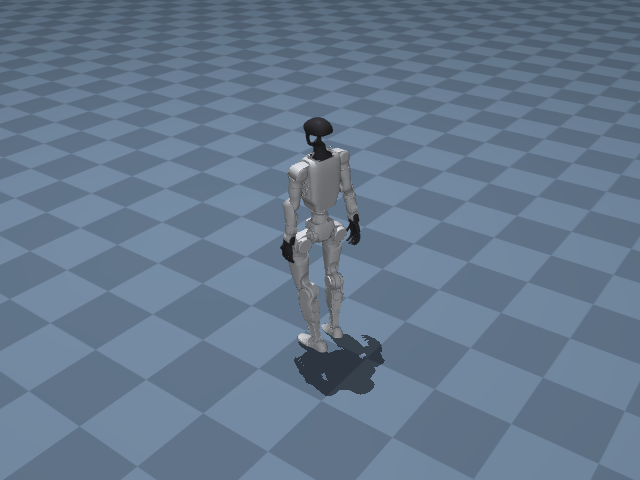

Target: Upper body actions

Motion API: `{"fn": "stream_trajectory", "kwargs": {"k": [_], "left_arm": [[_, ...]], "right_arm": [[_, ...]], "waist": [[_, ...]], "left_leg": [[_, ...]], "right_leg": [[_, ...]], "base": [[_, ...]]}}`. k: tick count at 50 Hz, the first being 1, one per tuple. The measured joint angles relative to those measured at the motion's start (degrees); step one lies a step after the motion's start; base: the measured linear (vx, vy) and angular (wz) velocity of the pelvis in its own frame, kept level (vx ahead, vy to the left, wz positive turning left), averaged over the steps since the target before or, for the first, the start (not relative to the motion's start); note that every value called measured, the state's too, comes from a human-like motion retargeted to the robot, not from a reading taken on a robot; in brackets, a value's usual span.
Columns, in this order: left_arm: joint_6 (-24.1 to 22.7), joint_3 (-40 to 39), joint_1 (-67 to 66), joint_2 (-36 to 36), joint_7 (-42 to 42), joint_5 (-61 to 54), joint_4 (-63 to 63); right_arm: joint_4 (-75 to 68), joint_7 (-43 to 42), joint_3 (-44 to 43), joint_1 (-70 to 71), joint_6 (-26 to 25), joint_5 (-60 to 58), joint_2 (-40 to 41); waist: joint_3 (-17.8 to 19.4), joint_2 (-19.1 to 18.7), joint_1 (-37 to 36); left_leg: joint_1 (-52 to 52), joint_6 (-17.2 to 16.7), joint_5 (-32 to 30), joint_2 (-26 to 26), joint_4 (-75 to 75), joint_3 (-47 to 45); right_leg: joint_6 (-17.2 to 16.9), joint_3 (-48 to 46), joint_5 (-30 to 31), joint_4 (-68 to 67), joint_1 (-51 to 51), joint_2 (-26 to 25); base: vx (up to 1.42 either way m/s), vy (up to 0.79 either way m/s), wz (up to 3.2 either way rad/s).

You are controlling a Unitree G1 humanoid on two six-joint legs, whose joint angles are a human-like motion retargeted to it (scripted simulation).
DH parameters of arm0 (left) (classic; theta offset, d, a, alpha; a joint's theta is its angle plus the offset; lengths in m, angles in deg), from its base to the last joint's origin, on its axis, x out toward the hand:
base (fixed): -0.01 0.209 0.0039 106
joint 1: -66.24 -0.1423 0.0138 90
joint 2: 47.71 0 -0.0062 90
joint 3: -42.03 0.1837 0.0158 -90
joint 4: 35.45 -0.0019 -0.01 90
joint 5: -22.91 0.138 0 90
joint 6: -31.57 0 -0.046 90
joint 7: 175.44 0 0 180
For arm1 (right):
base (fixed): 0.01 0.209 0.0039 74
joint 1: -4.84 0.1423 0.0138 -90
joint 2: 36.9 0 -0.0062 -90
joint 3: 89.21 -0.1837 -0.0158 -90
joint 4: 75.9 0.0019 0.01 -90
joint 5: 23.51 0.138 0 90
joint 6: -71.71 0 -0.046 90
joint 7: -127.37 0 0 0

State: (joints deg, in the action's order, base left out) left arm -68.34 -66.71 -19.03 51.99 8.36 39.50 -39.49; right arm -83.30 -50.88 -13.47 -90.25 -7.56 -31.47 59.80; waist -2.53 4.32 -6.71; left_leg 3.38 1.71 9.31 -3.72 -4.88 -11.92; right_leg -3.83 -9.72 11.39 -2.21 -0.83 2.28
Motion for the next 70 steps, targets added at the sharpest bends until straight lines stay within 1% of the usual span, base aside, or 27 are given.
{"fn": "stream_trajectory", "kwargs": {"k": [2, 4, 5, 7, 8, 10, 12, 15, 17, 20, 23, 27, 30, 34, 38, 40, 42, 45, 50, 55, 58, 60, 62, 63, 65, 68, 70], "left_arm": [[0.21, -1.65, -3.41, -0.55, -0.48, 0.45, -0.02], [0.60, -3.52, -6.81, -0.98, -0.92, 1.12, -0.02], [0.87, -4.43, -8.38, -1.23, -1.04, 1.37, -0.10], [1.28, -5.46, -11.12, -1.90, -0.87, 1.51, -0.45], [1.41, -5.87, -12.41, -2.26, -0.82, 1.69, -0.54], [1.47, -6.23, -14.94, -2.86, -1.01, 1.75, -0.79], [1.75, -6.34, -16.88, -3.46, -1.30, 1.74, -1.72], [2.51, -7.95, -18.68, -3.88, -1.56, 2.89, -3.33], [2.79, -8.59, -19.99, -3.73, -1.36, 3.04, -3.36], [2.94, -8.33, -21.80, -3.72, -0.81, 3.45, -3.36], [3.27, -8.08, -22.77, -3.71, -0.72, 4.56, -3.36], [3.17, -7.98, -22.43, -3.76, -0.27, 5.04, -3.36], [2.87, -8.07, -21.80, -3.76, 0.07, 4.95, -3.36], [2.98, -8.58, -20.37, -4.22, 0.54, 5.74, -2.76], [2.46, -8.65, -18.88, -4.83, 0.62, 5.08, -1.54], [2.34, -8.64, -18.31, -5.24, 0.65, 4.79, -1.08], [2.22, -8.61, -17.73, -5.53, 0.79, 4.54, -0.75], [1.88, -8.50, -16.87, -5.80, 0.76, 4.27, -0.58], [1.86, -7.57, -14.97, -6.00, 0.90, 4.38, -1.12], [1.92, -3.69, -10.12, -6.14, -1.43, 4.18, -2.87], [2.44, -2.70, -6.73, -5.27, -2.42, 6.77, -3.36], [2.45, -1.41, -4.17, -4.24, -2.88, 8.28, -3.36], [1.78, 0.26, -1.81, -2.88, -3.29, 8.76, -2.90], [1.51, 1.23, -0.56, -2.18, -3.51, 8.71, -2.51], [1.41, 2.99, 2.87, -0.74, -3.78, 8.00, -2.11], [1.40, 4.21, 9.54, 1.62, -3.82, 5.77, -1.77], [0.59, 4.72, 13.51, 3.10, -3.68, 3.89, -0.79]], "right_arm": [[0.00, -0.21, 0.65, 1.20, -0.45, 1.29, 0.07], [0.00, -0.15, 1.86, 3.37, -0.76, 2.11, 0.16], [0.00, -0.03, 2.71, 4.84, -0.99, 2.52, 0.24], [0.00, 0.33, 3.79, 8.72, -1.19, 2.78, 0.72], [0.00, 0.43, 3.99, 10.88, -0.94, 2.85, 1.05], [0.00, 0.42, 4.09, 15.13, 0.35, 3.41, 1.78], [0.58, 0.87, 3.79, 19.04, 1.63, 4.61, 2.36], [4.05, 2.28, 2.58, 23.97, 1.84, 5.93, 3.33], [6.18, 3.21, 2.64, 27.12, 1.91, 7.21, 3.92], [9.00, 4.54, 2.80, 30.83, 1.93, 7.62, 4.39], [10.03, 4.31, 2.49, 33.38, 2.13, 5.54, 4.43], [9.78, 3.78, 2.08, 35.02, 2.22, 4.61, 4.09], [9.51, 3.87, 2.22, 34.47, 2.44, 5.21, 4.03], [9.17, 1.66, 3.39, 32.06, 3.90, 4.80, 4.19], [7.96, 0.88, 3.93, 29.29, 4.50, 5.00, 4.53], [7.26, 1.50, 3.98, 27.88, 4.23, 5.28, 4.77], [6.75, 1.81, 4.30, 26.61, 4.08, 5.42, 4.79], [6.62, 1.87, 4.87, 24.62, 4.13, 4.51, 4.64], [6.48, 1.18, 5.24, 21.51, 4.22, 1.66, 4.08], [7.69, 1.16, 4.11, 16.23, 5.35, 0.99, 2.77], [7.14, 1.12, 3.20, 12.85, 5.02, -0.89, 1.79], [6.59, 0.62, 2.12, 10.69, 4.70, -2.34, 1.12], [6.43, 0.35, 0.77, 7.88, 4.86, -2.73, 0.72], [6.49, 0.46, 0.02, 6.29, 4.99, -2.66, 0.59], [6.43, 1.28, -1.70, 3.28, 5.10, -2.72, 0.26], [4.95, 2.43, -3.61, -0.30, 4.50, -4.00, -0.49], [3.74, 2.12, -4.15, -2.67, 3.85, -5.31, -1.28]], "waist": [[0.26, 0.24, 0.00], [0.78, 0.67, 0.40], [1.17, 1.00, 0.71], [2.18, 2.13, 1.31], [2.78, 2.69, 1.40], [4.08, 4.10, -0.19], [5.14, 5.15, -2.43], [7.00, 5.86, -5.58], [8.19, 6.42, -7.21], [9.59, 6.94, -9.34], [9.73, 7.24, -10.64], [9.19, 6.73, -11.01], [8.10, 6.25, -10.19], [6.26, 5.37, -8.67], [4.04, 3.38, -6.56], [2.48, 1.95, -5.45], [1.37, 0.88, -4.71], [-0.26, -0.68, -3.55], [-3.33, -1.06, 1.08], [-2.73, -0.02, -0.45], [-2.36, 0.00, -1.56], [-2.44, -0.40, -1.37], [-2.54, -1.21, -0.80], [-2.37, -1.66, -0.66], [-1.35, -2.38, -0.58], [0.30, -3.47, -0.61], [0.85, -4.13, 0.03]], "left_leg": [[-1.81, -0.74, 0.03, 0.52, -4.10, 0.36], [-4.58, -1.50, -2.88, 0.87, -9.85, 1.16], [-6.33, -2.03, -5.44, 1.09, -13.35, 1.63], [-11.28, -3.04, -12.92, 1.41, -21.84, 3.40], [-14.33, -2.84, -16.57, 1.34, -26.41, 4.16], [-20.88, -0.76, -23.13, 1.43, -35.37, 3.64], [-27.14, 0.71, -22.52, 2.05, -44.06, 2.17], [-34.56, 1.69, -18.47, 4.56, -54.48, -1.37], [-38.65, 1.08, -16.85, 3.92, -59.22, -1.50], [-42.73, -0.99, -16.18, 2.06, -63.22, -0.74], [-44.20, -0.93, -15.54, 1.90, -64.07, -1.12], [-42.77, 0.66, -14.57, 3.40, -61.54, -1.55], [-39.23, 0.35, -15.13, 2.05, -55.59, -0.28], [-30.61, -1.48, -18.21, -1.47, -41.21, 3.11], [-19.61, -2.86, -21.98, -2.56, -23.74, 7.22], [-14.27, -5.36, -18.71, -2.13, -14.94, 9.50], [-9.98, -3.91, -11.78, -2.26, -8.96, 10.86], [-5.37, -2.01, -6.10, -1.88, -0.78, 10.13], [-4.86, -0.93, -8.44, -2.59, 4.59, 12.75], [-4.40, 1.07, -7.56, -3.65, 3.97, 11.49], [-3.44, 2.18, -7.00, -3.73, 4.18, 10.14], [-3.00, 2.81, -6.72, -3.46, 4.46, 9.79], [-2.54, 3.39, -6.40, -2.76, 4.54, 9.71], [-2.19, 3.67, -6.27, -2.32, 4.51, 9.62], [-1.26, 4.26, -6.14, -1.60, 4.45, 9.29], [-0.54, 4.98, -5.95, -0.07, 4.25, 8.47], [-0.62, 5.40, -5.96, 0.80, 4.20, 7.88]], "right_leg": [[0.48, 0.14, 0.17, 0.19, 0.38, 0.31], [0.80, 0.17, 0.41, 0.32, 0.71, 1.03], [0.92, 0.09, 0.55, 0.37, 0.84, 1.55], [1.08, -0.71, 0.68, 0.43, 0.99, 3.09], [1.23, -1.17, 0.71, 0.46, 1.06, 3.79], [1.88, -0.84, 0.90, 0.58, 1.11, 4.96], [2.44, -0.50, 1.05, 0.59, 1.06, 5.68], [3.59, -0.63, 1.22, 0.40, 0.76, 5.90], [4.06, -0.28, 1.37, 0.11, 0.41, 6.35], [4.61, 0.32, 1.53, -0.01, 0.45, 6.90], [4.77, 0.17, 1.47, -0.15, 0.17, 7.38], [4.84, -0.77, 1.21, -0.17, 0.03, 7.09], [4.84, -1.75, 0.95, 0.18, 0.20, 6.90], [4.87, -3.15, 0.26, 0.53, 0.78, 6.23], [4.88, -4.70, -0.66, 0.79, 1.69, 4.05], [4.91, -5.45, -1.20, 0.73, 1.76, 2.23], [4.94, -5.32, -1.64, 0.78, 2.00, 0.87], [4.83, -4.92, -2.27, 0.98, 2.35, -1.02], [3.64, -6.80, -3.76, 1.08, 1.76, -0.64], [3.13, -6.64, -5.05, 0.15, 2.00, 0.48], [3.26, -6.03, -6.48, -1.53, 1.97, 0.98], [3.71, -5.71, -8.01, -4.06, 1.20, 1.40], [5.14, -5.46, -9.09, -8.11, -0.22, 1.52], [6.43, -5.39, -8.91, -10.49, -1.02, 1.34], [8.81, -5.91, -6.57, -16.36, -2.63, 1.63], [10.06, -4.39, 2.25, -30.20, -9.18, 3.97], [11.83, -1.00, 7.82, -38.21, -14.37, 3.65]], "base": [[-0.28, 0.01, 0.24], [-0.29, 0.03, 0.42], [-0.37, 0.02, 0.60], [-0.40, 0.00, 0.75], [-0.36, -0.01, 0.66], [-0.28, -0.02, 0.29], [-0.22, -0.01, 0.06], [-0.23, 0.00, -0.04], [-0.20, -0.03, -0.20], [-0.12, 0.00, -0.16], [-0.05, 0.02, 0.01], [-0.02, 0.00, 0.25], [0.04, 0.01, 0.34], [0.10, 0.01, 0.30], [0.18, 0.00, 0.26], [0.25, -0.02, 0.13], [0.29, -0.03, -0.08], [0.29, -0.04, -0.10], [0.28, -0.08, 0.34], [0.32, -0.12, -0.21], [0.35, -0.05, -0.42], [0.36, -0.04, -0.25], [0.37, -0.05, -0.17], [0.35, -0.06, -0.19], [0.28, -0.05, -0.21], [0.20, -0.05, -0.31], [0.12, -0.06, -0.32]]}}
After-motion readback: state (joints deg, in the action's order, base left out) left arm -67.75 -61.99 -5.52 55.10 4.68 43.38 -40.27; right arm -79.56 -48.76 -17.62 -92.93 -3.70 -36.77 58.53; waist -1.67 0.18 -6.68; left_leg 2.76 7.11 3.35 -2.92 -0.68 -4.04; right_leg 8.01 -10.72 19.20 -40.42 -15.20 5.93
